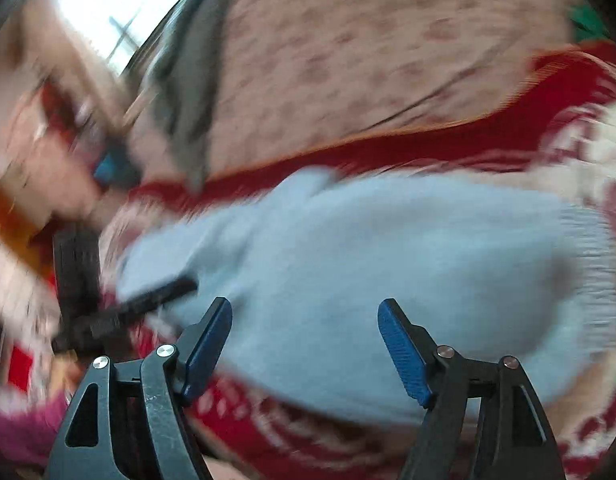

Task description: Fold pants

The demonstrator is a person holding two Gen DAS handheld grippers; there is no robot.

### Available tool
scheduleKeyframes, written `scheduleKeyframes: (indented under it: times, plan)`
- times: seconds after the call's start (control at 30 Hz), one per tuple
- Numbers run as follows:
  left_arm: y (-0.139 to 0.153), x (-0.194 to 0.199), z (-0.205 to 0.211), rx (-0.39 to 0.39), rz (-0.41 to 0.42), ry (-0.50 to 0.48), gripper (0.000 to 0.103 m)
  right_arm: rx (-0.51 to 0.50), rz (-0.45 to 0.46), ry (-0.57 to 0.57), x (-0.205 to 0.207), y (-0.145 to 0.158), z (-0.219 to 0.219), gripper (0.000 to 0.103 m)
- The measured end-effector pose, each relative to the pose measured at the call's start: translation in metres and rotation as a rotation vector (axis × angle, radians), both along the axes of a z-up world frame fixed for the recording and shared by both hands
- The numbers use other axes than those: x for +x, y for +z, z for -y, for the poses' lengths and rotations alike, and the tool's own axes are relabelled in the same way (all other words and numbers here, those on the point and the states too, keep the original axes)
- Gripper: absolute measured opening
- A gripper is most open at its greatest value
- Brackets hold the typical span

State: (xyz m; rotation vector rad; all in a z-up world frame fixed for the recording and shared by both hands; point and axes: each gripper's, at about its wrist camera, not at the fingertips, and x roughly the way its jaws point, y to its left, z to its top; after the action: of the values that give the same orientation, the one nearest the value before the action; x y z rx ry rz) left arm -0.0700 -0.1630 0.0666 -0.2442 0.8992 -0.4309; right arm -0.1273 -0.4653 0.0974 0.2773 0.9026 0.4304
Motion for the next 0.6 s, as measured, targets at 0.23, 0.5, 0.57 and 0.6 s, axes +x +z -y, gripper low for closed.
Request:
scheduleKeyframes:
  times: [0.23,0.5,0.57,0.6]
  plan:
    - [-0.003,-0.024,-0.087,0.021,-0.022,0.192,0.083,-0.075,0.014,0.208,0.011,-0.017,-0.09,0.08]
    - [-0.014,-0.045,-0.179,-0.03,-0.059,0.433,0.083,-0.452,0.225,0.426,0.021,-0.035,-0.187,0.059]
    - [-0.012,-0.049,-0.206,-0.044,-0.051,0.499,0.083,-0.545,0.218,0.44,0.024,-0.043,-0.199,0.025]
    - [-0.011,-0.052,-0.216,-0.048,-0.046,0.526,0.083,-0.511,0.168,0.445,0.027,-0.044,-0.198,0.021]
